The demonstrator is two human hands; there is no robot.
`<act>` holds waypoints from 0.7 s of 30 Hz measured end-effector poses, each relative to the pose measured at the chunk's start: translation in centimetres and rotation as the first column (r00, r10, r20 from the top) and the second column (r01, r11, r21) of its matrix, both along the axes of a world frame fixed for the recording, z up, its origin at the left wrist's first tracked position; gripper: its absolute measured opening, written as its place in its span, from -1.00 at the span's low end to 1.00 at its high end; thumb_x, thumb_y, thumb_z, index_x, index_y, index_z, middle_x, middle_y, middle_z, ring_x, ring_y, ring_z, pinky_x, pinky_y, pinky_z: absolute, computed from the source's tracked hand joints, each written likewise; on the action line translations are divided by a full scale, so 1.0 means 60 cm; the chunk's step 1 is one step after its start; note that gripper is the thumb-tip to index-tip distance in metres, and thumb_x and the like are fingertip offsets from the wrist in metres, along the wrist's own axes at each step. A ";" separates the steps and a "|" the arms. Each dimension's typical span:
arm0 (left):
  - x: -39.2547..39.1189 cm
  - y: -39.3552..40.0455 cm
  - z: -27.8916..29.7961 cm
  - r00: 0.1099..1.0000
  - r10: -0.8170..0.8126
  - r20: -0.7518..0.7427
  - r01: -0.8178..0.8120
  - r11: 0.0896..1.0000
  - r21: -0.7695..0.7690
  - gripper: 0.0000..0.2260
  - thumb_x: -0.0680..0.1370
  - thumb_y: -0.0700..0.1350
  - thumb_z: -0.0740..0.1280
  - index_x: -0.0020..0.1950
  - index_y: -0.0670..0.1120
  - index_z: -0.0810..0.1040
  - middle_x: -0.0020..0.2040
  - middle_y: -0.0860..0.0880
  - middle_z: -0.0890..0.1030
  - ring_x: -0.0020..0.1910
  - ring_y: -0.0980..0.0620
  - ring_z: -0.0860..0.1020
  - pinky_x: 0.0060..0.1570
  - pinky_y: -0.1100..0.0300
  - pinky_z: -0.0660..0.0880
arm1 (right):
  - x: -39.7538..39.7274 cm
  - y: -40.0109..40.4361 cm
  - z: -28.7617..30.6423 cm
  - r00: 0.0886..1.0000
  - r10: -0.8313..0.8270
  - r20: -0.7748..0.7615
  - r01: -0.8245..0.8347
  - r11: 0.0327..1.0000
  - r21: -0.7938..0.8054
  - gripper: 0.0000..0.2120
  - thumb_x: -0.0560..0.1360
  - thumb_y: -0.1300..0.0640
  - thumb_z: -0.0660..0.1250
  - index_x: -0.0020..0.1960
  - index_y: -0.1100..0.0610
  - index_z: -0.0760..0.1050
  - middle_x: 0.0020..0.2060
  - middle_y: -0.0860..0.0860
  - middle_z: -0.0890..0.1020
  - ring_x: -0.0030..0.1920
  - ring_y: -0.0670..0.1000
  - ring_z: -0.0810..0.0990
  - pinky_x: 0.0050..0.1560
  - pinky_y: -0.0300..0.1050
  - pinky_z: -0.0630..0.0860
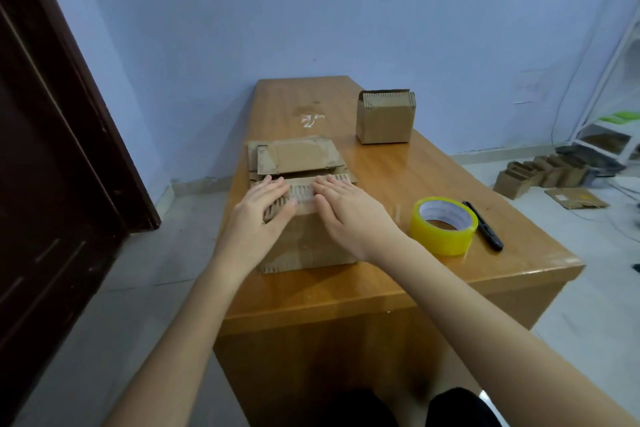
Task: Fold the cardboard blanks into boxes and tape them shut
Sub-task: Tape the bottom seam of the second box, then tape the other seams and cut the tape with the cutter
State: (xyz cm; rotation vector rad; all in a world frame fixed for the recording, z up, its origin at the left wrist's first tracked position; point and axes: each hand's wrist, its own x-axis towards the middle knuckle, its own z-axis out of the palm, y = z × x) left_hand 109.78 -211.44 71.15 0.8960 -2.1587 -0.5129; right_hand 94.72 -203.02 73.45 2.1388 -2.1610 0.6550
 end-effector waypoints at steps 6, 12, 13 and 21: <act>-0.020 0.029 -0.016 0.906 0.114 -0.407 -0.002 0.964 0.264 -0.44 0.53 -0.05 0.34 0.49 0.01 0.23 0.45 0.12 0.28 0.37 0.27 0.26 0.24 0.39 0.31 | 0.010 -0.007 -0.016 0.886 -0.127 0.446 0.183 0.980 -0.083 -0.53 0.60 0.08 0.16 0.46 0.24 0.26 0.46 0.12 0.30 0.50 0.08 0.17 0.48 -0.04 0.15; -0.033 0.043 -0.019 0.783 0.258 -0.566 0.035 0.890 0.455 -0.41 0.50 -0.06 0.39 0.49 0.03 0.26 0.44 0.13 0.33 0.35 0.19 0.34 0.17 0.40 0.34 | 0.004 0.001 -0.029 0.740 -0.086 0.667 0.214 0.970 -0.113 -0.35 0.58 0.02 0.24 0.56 0.06 0.01 0.47 -0.04 0.29 0.42 -0.04 0.31 0.28 -0.26 0.26; -0.030 0.046 -0.020 0.785 0.255 -0.564 0.051 0.882 0.469 -0.40 0.50 -0.03 0.38 0.50 0.04 0.24 0.42 0.13 0.35 0.34 0.18 0.34 0.20 0.35 0.33 | 0.003 0.006 -0.034 0.716 -0.070 0.695 0.202 0.973 -0.111 -0.32 0.58 -0.03 0.23 0.56 0.01 -0.07 0.49 -0.06 0.26 0.43 -0.05 0.29 0.28 -0.25 0.25; -0.013 0.066 -0.039 0.865 0.180 -0.468 0.080 0.872 0.483 -0.55 0.56 0.13 0.15 0.44 0.06 0.30 0.19 0.27 0.40 0.22 0.28 0.32 0.11 0.48 0.23 | -0.016 0.032 -0.087 0.595 -0.124 0.794 0.120 0.991 0.065 -0.42 0.58 -0.21 0.07 0.53 0.01 0.14 0.41 -0.06 0.38 0.42 -0.03 0.32 0.37 -0.13 0.27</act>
